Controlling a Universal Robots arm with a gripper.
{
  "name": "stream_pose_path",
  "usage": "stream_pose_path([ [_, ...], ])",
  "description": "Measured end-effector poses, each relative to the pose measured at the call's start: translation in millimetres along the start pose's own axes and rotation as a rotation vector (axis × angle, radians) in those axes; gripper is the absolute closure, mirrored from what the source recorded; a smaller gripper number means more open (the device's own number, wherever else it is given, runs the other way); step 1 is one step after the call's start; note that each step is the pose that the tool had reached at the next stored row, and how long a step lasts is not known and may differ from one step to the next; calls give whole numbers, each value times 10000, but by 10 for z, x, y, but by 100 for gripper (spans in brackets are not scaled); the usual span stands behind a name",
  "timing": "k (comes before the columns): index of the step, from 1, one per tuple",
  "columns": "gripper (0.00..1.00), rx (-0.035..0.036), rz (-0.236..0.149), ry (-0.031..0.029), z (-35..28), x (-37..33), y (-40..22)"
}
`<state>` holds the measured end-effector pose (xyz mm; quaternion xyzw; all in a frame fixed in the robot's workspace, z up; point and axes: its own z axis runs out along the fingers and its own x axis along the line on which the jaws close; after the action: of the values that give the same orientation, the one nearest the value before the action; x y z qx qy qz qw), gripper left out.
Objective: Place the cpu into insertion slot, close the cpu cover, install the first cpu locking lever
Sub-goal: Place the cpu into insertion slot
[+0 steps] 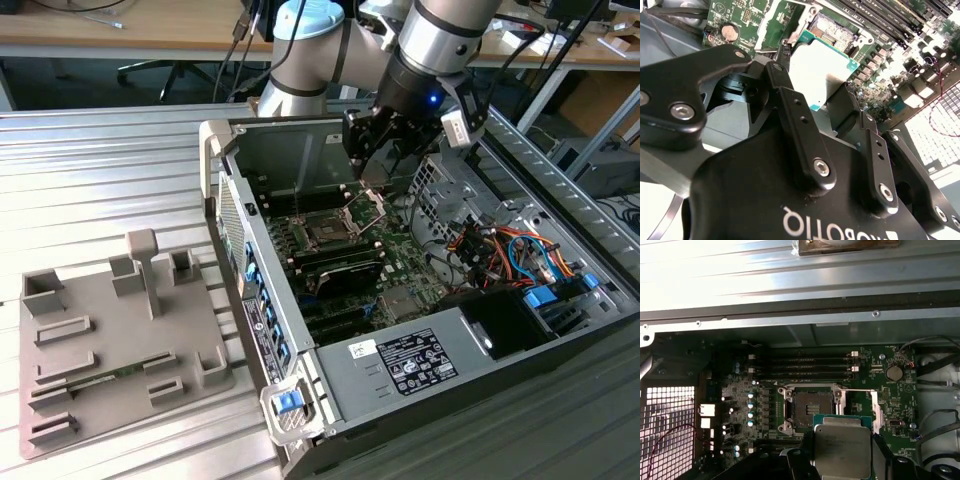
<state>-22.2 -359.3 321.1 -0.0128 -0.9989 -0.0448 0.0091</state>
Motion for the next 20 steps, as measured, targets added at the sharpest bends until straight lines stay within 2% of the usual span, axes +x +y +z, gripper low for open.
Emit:
stream_pose_path([
  [20,45,0,0,0,72,-2,-21],
])
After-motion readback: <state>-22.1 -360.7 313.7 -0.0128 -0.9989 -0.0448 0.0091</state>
